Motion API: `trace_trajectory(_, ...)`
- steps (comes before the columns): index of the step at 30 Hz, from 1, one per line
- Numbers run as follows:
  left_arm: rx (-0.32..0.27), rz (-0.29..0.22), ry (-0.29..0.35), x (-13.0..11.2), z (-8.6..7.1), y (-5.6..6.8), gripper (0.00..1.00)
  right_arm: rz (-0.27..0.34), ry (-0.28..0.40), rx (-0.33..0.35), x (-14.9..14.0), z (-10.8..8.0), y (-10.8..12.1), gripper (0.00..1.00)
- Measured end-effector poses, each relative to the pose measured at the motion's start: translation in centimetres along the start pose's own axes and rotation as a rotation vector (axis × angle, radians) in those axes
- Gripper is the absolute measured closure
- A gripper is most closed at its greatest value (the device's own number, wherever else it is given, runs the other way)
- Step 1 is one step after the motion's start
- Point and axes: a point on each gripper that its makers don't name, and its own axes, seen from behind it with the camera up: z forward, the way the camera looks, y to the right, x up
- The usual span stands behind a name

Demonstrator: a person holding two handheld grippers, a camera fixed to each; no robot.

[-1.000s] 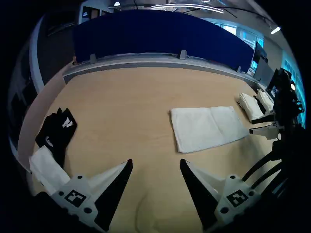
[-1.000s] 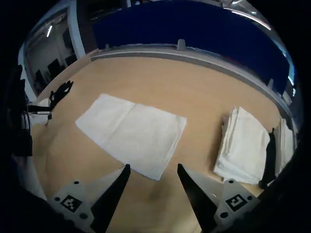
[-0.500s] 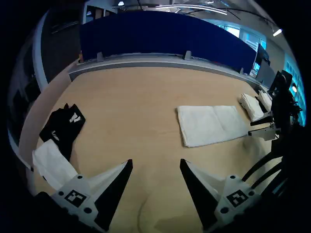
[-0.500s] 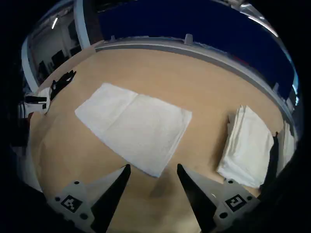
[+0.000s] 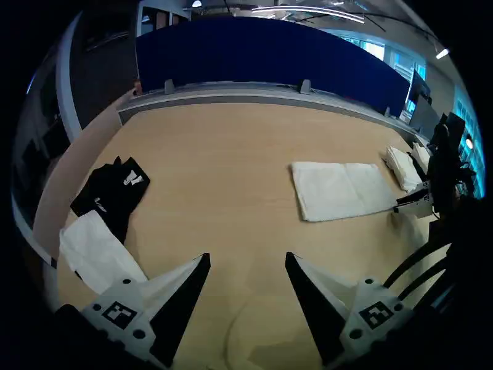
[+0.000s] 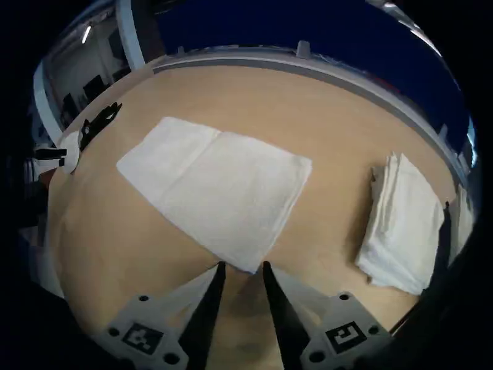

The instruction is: Fold towel

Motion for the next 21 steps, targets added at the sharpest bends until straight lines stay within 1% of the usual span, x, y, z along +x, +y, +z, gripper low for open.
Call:
trace_trajectory(2,0.0,-0.002,0.0,-0.06,-0.09,-0.07,0.1,0.0,-0.002,0.001,-0.06,0.03,-0.05,0.56)
trace_trajectory(4,-0.002,-0.003,0.0,-0.1,-0.17,-0.03,0.1,0.0,-0.002,-0.004,-0.04,0.03,0.05,0.57)
trace_trajectory(8,-0.006,-0.004,0.0,-0.12,-0.28,0.05,0.1,0.002,0.001,-0.019,0.06,0.06,0.5,0.7)
trace_trajectory(12,-0.007,-0.002,-0.001,-0.16,-0.29,-0.02,0.1,0.007,0.001,-0.016,0.12,0.09,0.61,0.74)
trace_trajectory(14,-0.008,-0.003,-0.002,-0.21,-0.28,-0.07,0.1,0.009,-0.001,-0.014,0.14,0.11,0.67,0.8)
trace_trajectory(16,-0.007,-0.003,-0.002,-0.26,-0.27,-0.13,0.1,0.011,-0.001,-0.017,0.15,0.09,0.78,0.88)
trace_trajectory(21,-0.009,-0.006,-0.003,-0.36,-0.21,-0.2,0.1,0.008,-0.001,-0.022,0.31,-0.04,0.74,0.92)
